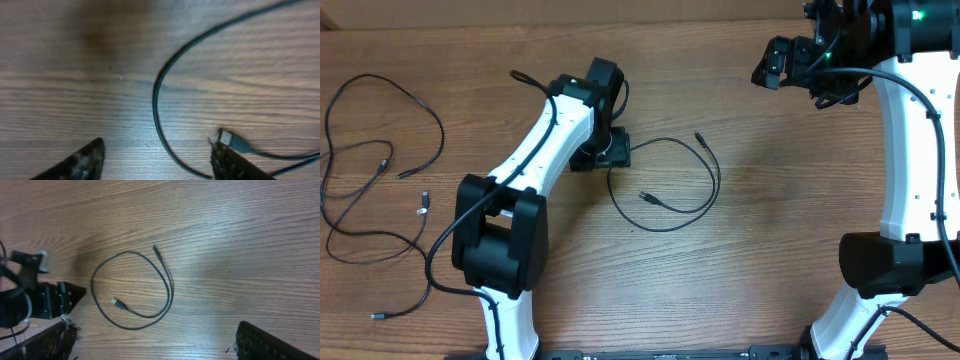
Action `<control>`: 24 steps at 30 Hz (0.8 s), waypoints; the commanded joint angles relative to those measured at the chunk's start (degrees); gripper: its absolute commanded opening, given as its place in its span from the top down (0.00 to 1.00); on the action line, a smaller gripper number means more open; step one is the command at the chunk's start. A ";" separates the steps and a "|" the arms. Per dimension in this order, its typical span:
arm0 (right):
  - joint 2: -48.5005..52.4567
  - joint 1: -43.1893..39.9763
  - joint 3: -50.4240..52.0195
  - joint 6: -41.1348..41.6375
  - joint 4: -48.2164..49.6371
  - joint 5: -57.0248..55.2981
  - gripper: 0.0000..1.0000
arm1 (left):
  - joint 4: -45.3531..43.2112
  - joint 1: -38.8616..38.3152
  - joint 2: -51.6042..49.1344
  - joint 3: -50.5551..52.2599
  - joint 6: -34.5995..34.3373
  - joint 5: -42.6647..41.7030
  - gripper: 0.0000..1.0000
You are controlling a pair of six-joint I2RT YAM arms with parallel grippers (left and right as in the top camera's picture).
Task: Untangle cables
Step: 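Reach the left gripper to the coiled center cable and grasp it, then drag the coiled black cable to the left pile with the left gripper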
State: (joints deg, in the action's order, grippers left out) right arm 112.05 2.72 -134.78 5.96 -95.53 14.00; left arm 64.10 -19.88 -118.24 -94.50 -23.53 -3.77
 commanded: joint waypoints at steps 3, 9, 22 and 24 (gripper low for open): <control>0.26 -0.17 -1.31 -0.48 0.26 -0.63 0.00 | -1.14 -0.44 -2.91 3.85 0.15 -2.01 0.41; 0.26 -0.17 -1.31 -0.48 0.26 -0.63 0.00 | -4.59 -0.81 -3.28 7.98 -3.74 -1.42 0.52; 0.26 -0.17 -1.31 -0.50 0.66 -0.66 0.00 | -14.62 -1.46 -3.28 14.80 -3.32 5.03 0.67; 0.26 -0.17 -1.31 -0.50 0.70 -0.66 0.00 | -17.38 -1.68 -3.28 17.46 -3.41 3.15 0.70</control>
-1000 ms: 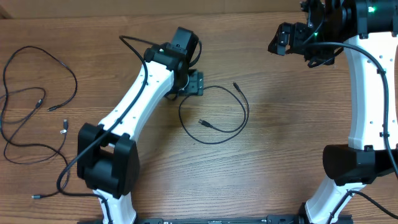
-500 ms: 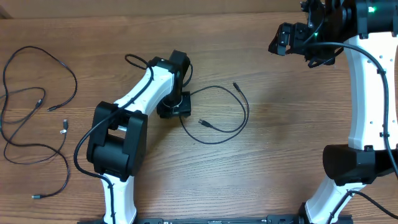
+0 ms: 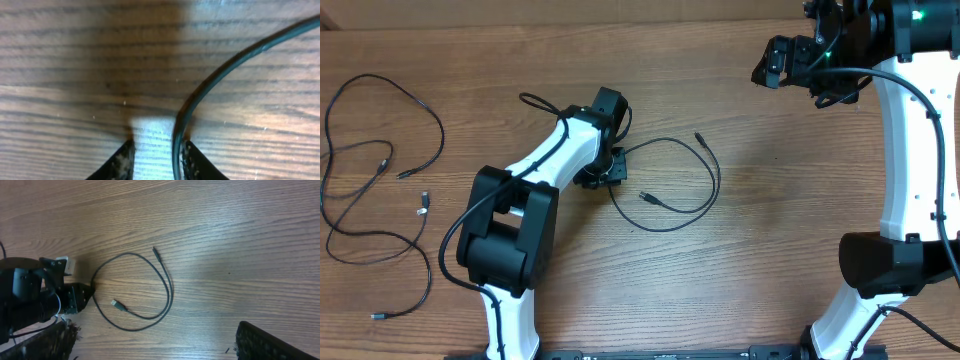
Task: Untangle cables
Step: 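Drag the coiled black cable to the left pile with the left gripper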
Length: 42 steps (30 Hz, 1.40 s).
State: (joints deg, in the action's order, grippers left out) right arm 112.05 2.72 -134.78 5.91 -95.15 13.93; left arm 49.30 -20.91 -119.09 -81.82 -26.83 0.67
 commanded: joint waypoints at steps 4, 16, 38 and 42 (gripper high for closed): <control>0.26 -0.17 -1.31 -0.44 0.72 -0.59 0.00 | -4.52 -0.66 -2.43 7.72 -0.13 -4.70 0.96; 0.26 -0.17 -1.31 -0.44 0.70 -0.57 0.00 | 9.33 7.76 14.99 -16.20 2.73 5.20 0.96; 0.26 -0.17 -1.31 -0.42 0.00 -0.52 0.00 | -1.73 47.30 39.21 -21.18 10.14 9.88 0.96; 0.26 -0.17 -1.31 -0.42 -0.17 -0.55 0.00 | 7.61 47.47 33.73 -21.14 9.88 5.60 0.79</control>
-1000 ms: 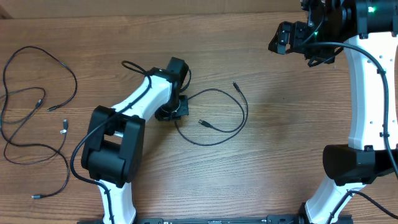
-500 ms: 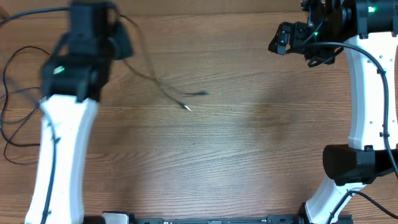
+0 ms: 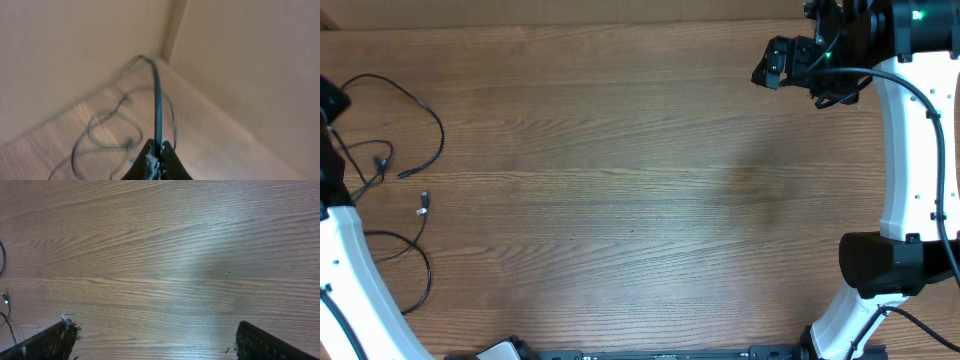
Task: Untangle cables
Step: 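Drag the coiled black cable to the left pile with the left gripper, then release the cable on the left and lift the left gripper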
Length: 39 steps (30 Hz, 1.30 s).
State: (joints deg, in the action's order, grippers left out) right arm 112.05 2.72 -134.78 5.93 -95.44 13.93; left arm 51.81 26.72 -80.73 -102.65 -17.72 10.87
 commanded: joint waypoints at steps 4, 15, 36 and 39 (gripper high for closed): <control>0.26 -0.17 -1.31 -0.44 -0.15 -0.52 0.00 | 12.09 -0.15 -12.07 -0.31 -0.52 -6.05 0.38; 0.26 -0.15 -1.31 -0.48 -0.63 1.33 0.00 | 13.44 -0.24 -12.37 -0.33 -0.70 -14.08 0.45; -9.88 -0.11 -1.31 -3.23 0.63 -1.33 0.00 | 10.45 -25.03 25.03 20.28 -1.22 -14.93 0.39; -13.46 -0.11 -1.31 -2.95 0.55 -2.08 0.00 | 3.80 -26.88 32.33 29.99 -2.12 -14.80 0.34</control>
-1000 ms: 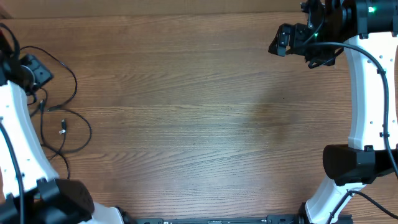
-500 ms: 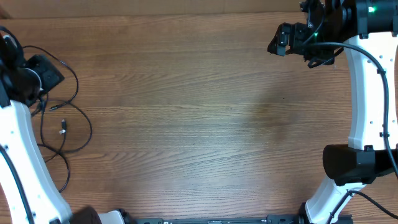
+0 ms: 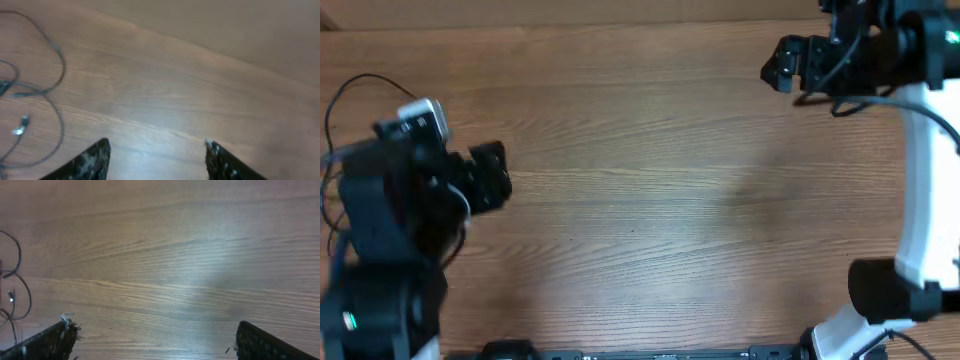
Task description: Untangle cables
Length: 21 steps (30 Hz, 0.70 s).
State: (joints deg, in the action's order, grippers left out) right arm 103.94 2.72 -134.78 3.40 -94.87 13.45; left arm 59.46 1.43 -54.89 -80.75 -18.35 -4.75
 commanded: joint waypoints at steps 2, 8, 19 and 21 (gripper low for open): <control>-7.76 -0.11 -1.31 0.15 -0.09 -1.62 0.00 | -6.97 -1.64 9.90 13.33 -2.03 0.87 0.31; -13.18 0.94 -1.31 1.25 0.04 -10.19 0.00 | -9.07 -1.62 11.87 17.75 -2.03 0.74 0.05; -25.79 3.82 18.73 2.91 7.54 -12.24 0.00 | -5.35 -1.62 10.38 17.75 -2.01 0.70 0.00; -29.49 3.82 25.81 4.17 12.33 -12.04 0.00 | -3.91 -1.62 10.19 17.75 -2.01 0.70 0.01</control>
State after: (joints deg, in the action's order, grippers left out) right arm 77.62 6.42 -115.81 5.39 -85.45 2.09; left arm 54.30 0.08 -44.40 -63.07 -19.94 -4.47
